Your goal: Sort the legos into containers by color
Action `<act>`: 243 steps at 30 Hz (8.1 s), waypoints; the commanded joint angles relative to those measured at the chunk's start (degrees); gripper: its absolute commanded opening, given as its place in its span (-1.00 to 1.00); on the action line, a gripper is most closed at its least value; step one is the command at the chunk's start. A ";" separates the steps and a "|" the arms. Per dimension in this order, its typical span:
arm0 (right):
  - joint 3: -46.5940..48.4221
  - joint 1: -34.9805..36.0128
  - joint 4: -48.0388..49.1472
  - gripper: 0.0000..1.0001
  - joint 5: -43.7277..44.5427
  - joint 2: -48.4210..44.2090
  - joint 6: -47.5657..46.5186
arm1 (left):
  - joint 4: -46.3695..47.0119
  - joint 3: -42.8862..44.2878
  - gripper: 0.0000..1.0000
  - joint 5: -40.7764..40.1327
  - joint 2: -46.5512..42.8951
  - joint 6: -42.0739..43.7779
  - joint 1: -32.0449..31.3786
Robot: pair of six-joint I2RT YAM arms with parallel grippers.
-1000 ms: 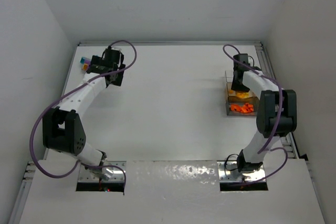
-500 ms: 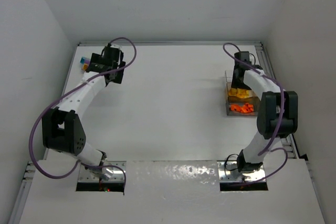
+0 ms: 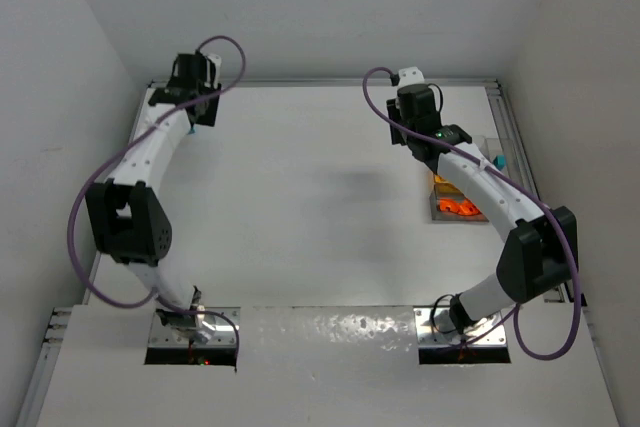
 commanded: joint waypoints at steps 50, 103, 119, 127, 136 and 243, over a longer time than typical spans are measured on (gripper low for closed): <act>-0.69 6.03 0.86 -0.17 -5.38 1.90 -0.10 | 5.76 42.92 -0.07 0.90 48.65 -17.32 14.17; 0.35 15.35 48.24 0.34 -24.89 7.52 38.39 | -1.70 29.65 -1.00 39.05 11.65 -24.43 -9.46; 7.56 15.44 46.13 0.13 -18.83 15.52 40.41 | -3.55 27.72 -1.00 39.75 9.72 -24.96 -10.17; 11.43 15.44 44.37 0.02 -20.32 19.48 42.35 | -2.67 27.98 -1.00 40.19 9.81 -26.11 -10.26; 10.21 15.53 39.18 0.00 -16.37 18.60 42.18 | -2.67 29.29 -1.00 38.69 9.98 -24.61 -10.26; -14.50 17.46 66.87 0.44 -37.02 4.00 -17.94 | -7.95 23.67 -1.00 56.09 5.68 -14.85 -10.61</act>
